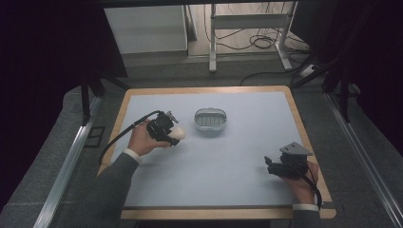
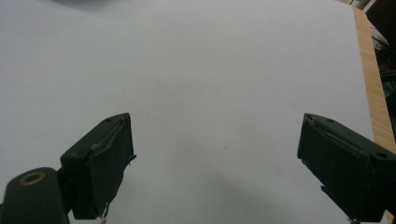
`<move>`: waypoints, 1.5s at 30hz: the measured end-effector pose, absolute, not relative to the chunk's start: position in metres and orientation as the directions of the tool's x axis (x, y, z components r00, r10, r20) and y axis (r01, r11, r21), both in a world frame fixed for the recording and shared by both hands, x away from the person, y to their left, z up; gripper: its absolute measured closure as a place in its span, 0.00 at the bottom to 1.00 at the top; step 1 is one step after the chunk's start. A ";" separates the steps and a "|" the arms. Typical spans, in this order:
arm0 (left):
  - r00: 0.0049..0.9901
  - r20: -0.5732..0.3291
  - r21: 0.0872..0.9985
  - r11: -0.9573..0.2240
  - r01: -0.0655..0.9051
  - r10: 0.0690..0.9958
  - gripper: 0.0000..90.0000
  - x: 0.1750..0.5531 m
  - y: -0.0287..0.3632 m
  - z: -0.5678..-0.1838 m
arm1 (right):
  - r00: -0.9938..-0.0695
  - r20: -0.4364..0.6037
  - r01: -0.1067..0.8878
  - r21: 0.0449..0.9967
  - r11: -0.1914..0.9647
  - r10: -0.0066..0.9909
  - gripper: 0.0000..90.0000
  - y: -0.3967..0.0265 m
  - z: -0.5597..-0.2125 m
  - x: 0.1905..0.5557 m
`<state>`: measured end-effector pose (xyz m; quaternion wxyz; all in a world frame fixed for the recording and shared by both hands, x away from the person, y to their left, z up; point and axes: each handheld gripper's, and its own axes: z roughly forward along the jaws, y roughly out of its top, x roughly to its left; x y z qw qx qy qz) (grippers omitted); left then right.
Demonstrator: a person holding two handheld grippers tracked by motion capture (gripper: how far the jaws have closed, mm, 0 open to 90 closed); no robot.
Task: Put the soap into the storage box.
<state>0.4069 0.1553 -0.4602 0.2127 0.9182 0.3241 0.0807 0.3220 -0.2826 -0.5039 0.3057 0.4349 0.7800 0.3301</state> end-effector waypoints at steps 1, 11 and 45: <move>0.777 0.009 0.446 -0.698 0.560 0.630 0.55 0.408 0.155 -0.460 | -0.435 -0.189 0.476 0.781 0.403 0.880 0.12 -0.283 -0.504 0.322; 0.780 0.004 0.462 -0.692 0.554 0.626 0.55 0.427 0.147 -0.455 | -0.435 -0.205 0.477 0.773 0.418 0.877 0.11 -0.281 -0.505 0.322; 0.820 0.068 0.418 -0.763 0.493 0.568 0.56 0.460 0.112 -0.433 | -0.442 -0.205 0.485 0.764 0.425 0.873 0.12 -0.280 -0.507 0.324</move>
